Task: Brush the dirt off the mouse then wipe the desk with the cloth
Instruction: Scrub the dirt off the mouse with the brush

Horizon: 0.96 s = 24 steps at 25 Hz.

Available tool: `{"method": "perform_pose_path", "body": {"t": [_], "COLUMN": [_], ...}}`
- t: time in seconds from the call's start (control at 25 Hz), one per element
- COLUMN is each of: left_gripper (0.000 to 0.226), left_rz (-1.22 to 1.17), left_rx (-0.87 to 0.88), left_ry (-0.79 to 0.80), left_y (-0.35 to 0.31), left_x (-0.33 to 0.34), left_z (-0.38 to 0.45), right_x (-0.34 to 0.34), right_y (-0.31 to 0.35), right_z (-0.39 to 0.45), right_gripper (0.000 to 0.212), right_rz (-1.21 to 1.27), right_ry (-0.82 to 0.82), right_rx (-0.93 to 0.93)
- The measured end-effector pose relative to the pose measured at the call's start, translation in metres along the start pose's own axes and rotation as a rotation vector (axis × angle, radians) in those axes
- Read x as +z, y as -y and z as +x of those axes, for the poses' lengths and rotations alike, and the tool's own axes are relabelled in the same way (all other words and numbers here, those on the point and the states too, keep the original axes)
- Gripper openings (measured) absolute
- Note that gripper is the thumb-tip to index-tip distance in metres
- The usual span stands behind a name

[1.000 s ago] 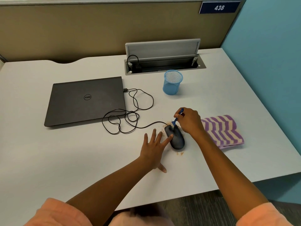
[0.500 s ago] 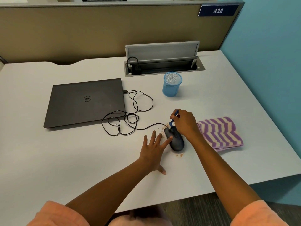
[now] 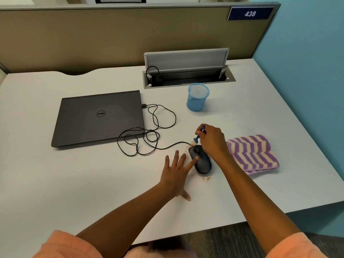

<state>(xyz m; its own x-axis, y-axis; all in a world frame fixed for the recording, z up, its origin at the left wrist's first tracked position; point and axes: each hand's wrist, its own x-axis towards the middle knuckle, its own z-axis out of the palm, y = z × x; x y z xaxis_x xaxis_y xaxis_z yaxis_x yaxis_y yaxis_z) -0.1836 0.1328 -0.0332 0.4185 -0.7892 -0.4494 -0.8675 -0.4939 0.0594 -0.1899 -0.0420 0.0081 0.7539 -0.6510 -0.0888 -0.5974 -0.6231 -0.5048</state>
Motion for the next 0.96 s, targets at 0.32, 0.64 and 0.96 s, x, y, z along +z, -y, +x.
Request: {"method": "perform_pose_path", "body": {"t": [0.32,0.64,0.96], "left_gripper": [0.139,0.139,0.139], "left_rz": [-0.008,0.005,0.001], "left_rx": [0.002,0.013,0.012], "left_ry": [-0.009,-0.018,-0.011], "left_y": [0.001,0.002,0.002], "left_x": [0.004,0.004,0.003], "left_z": [0.002,0.003,0.003], "right_x": [-0.002,-0.006,-0.006], "right_y": [-0.004,-0.006,-0.009], "right_z": [0.002,0.005,0.003], "right_gripper": [0.013,0.02,0.02], "right_rz": [0.003,-0.017,0.034], "right_ry": [0.019,0.017,0.045], "right_rx": [-0.012,0.01,0.031]}}
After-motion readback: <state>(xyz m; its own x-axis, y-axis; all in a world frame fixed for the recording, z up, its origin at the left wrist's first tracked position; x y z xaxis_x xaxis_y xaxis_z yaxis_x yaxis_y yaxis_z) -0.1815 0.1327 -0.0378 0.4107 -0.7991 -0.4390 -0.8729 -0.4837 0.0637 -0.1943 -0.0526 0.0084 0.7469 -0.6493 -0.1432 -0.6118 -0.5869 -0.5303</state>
